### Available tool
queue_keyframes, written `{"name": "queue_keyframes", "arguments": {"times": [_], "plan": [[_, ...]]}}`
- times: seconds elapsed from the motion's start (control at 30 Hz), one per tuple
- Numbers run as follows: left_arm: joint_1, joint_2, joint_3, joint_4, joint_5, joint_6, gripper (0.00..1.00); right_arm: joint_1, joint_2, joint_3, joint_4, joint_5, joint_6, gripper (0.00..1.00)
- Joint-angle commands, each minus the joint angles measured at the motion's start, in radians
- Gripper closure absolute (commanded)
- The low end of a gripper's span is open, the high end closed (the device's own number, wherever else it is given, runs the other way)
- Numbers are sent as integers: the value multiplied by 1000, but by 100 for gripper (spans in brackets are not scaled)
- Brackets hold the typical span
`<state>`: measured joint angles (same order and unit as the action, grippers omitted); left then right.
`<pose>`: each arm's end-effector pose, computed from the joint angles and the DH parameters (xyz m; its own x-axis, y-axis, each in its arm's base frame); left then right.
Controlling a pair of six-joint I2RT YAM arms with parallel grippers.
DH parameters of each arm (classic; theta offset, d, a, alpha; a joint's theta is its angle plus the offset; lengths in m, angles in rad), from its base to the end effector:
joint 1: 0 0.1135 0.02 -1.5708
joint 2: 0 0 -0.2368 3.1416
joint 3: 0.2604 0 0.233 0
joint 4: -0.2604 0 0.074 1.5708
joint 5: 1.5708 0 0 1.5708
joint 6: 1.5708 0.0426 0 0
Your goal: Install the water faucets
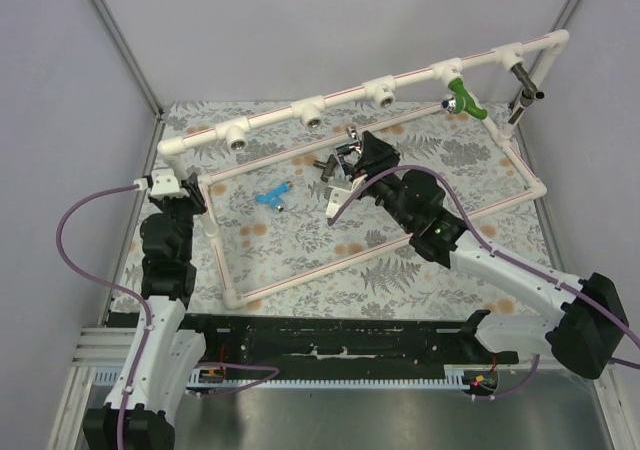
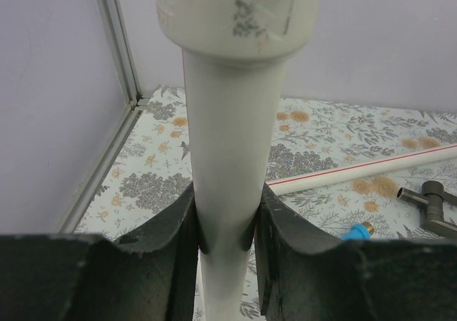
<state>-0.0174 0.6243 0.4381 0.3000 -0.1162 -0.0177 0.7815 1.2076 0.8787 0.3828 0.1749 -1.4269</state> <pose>0.1758 0.0019 0.2824 0.1153 -0.0196 -0.9931 -0.0959 0.9949 -0.0307 0.2069 0.1948 0.3252 0.5698 -0.8075 -0.1525 -0.0439 0.1554 -0.9869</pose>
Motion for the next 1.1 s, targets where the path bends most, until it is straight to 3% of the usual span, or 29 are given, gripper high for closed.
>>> {"name": "queue_keyframes", "arguments": {"times": [0.0, 0.33, 0.77, 1.07], "plan": [[-29, 2, -2, 45, 23, -48, 98, 54, 10, 91, 148, -28, -66, 100], [-42, 0, -1, 44, 26, -50, 98, 145, 89, 172, 125, 26, -135, 100], [-58, -6, -2, 42, 20, -47, 98, 153, 171, 255, 81, 133, -150, 100], [-67, -14, -1, 39, 13, -36, 98, 165, 170, 344, -159, 176, -165, 100]]}}
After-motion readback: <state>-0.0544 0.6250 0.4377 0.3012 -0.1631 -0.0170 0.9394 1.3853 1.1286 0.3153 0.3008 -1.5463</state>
